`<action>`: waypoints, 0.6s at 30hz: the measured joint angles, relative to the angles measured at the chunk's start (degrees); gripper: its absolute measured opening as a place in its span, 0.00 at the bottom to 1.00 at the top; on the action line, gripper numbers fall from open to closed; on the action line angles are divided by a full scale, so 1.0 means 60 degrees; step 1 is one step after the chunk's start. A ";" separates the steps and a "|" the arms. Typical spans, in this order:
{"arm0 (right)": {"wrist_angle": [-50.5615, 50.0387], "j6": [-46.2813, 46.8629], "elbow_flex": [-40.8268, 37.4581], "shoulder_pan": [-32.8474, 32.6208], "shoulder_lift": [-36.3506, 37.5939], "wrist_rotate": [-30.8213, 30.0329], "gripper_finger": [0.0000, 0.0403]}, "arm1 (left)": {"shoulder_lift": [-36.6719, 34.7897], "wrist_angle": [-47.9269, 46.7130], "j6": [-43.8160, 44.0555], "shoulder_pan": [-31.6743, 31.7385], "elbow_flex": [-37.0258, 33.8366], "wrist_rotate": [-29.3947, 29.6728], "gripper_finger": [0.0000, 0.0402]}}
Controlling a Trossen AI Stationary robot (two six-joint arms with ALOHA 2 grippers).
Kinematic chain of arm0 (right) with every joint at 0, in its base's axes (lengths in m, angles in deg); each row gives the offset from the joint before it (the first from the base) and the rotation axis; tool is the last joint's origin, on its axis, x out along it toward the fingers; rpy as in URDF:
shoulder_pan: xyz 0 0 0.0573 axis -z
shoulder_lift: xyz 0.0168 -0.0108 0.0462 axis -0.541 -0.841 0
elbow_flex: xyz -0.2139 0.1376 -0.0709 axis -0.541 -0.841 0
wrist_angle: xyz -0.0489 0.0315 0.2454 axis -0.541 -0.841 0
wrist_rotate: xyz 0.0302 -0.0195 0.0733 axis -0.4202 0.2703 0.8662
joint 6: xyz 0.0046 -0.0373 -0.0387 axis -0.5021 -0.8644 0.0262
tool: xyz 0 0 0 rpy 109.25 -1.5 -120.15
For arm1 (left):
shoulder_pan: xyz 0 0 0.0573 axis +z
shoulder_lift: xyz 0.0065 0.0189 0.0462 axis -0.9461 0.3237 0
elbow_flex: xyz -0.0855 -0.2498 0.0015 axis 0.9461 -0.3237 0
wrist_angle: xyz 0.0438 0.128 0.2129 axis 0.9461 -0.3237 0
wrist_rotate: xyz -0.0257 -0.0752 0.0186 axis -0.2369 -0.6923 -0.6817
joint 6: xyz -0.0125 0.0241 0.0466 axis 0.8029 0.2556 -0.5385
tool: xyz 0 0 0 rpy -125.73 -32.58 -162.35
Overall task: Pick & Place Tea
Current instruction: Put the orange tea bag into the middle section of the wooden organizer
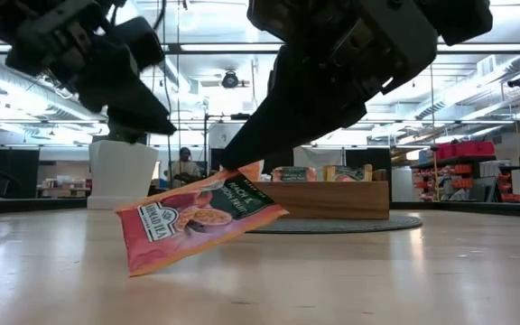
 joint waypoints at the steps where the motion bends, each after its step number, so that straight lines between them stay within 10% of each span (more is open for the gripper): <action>1: 0.0028 -0.0010 0.0000 -0.0003 0.0000 -0.0012 0.00 | 0.0353 0.0349 0.0093 -0.0057 0.0000 -0.0164 0.37; 18: -0.0078 -0.0073 0.0004 -0.0046 0.0004 -0.0257 0.00 | 0.4699 0.5598 0.2631 -0.0211 0.0013 -0.2376 0.50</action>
